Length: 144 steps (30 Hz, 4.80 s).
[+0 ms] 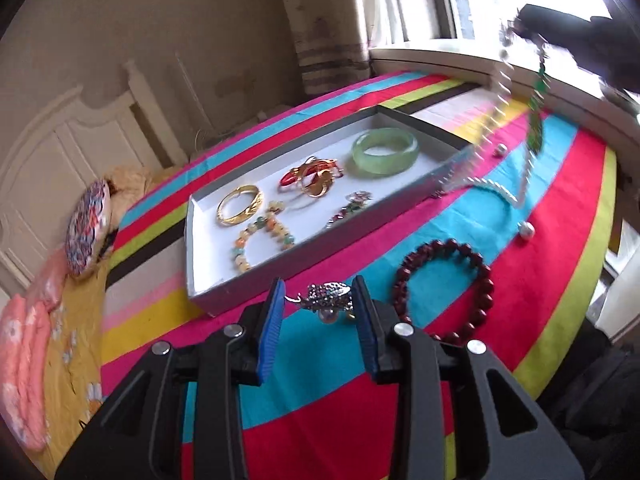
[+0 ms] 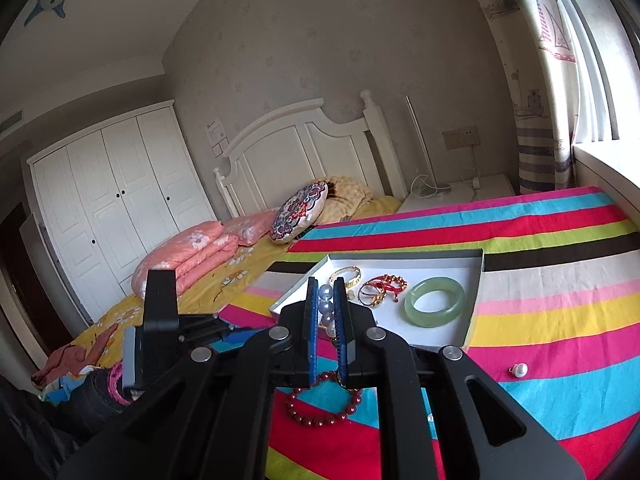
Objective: Organize jewelry
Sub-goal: 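Lift the pearl necklace into the tray with the right tool while the left tool carries the silver brooch there, then open the right tool to release the necklace in the tray while the left tool releases the brooch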
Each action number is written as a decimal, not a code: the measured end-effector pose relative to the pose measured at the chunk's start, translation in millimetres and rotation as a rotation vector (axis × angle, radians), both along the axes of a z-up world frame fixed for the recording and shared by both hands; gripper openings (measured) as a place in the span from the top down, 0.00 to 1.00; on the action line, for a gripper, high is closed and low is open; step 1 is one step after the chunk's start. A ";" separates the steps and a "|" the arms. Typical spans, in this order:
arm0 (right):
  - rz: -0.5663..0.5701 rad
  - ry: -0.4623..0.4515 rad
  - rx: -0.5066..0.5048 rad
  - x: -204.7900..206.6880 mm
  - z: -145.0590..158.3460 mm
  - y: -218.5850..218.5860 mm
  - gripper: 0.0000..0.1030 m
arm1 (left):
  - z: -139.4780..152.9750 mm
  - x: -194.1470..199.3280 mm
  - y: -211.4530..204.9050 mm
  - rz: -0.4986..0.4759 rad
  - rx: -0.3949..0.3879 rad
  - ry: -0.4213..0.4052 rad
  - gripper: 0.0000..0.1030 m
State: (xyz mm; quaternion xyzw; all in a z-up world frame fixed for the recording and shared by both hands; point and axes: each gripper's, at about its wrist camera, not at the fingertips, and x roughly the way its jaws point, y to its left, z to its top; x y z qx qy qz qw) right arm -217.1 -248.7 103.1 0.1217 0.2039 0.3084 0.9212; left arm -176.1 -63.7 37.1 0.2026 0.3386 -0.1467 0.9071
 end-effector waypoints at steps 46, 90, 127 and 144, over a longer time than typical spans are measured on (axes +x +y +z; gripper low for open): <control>0.120 0.473 -0.172 43.9 -92.6 67.3 0.52 | 18.5 -6.4 26.0 0.019 -0.137 -0.031 0.67; 0.251 0.101 0.430 64.6 27.2 -5.6 0.91 | 86.2 0.0 18.2 -0.024 -0.211 -0.170 0.67; 0.105 0.326 -0.290 211.4 -38.6 116.3 0.91 | -15.6 126.9 24.8 0.167 -0.239 0.084 0.61; 0.123 0.356 -0.384 190.6 -57.1 125.6 0.27 | 6.7 96.2 55.3 0.256 -0.236 -0.060 0.03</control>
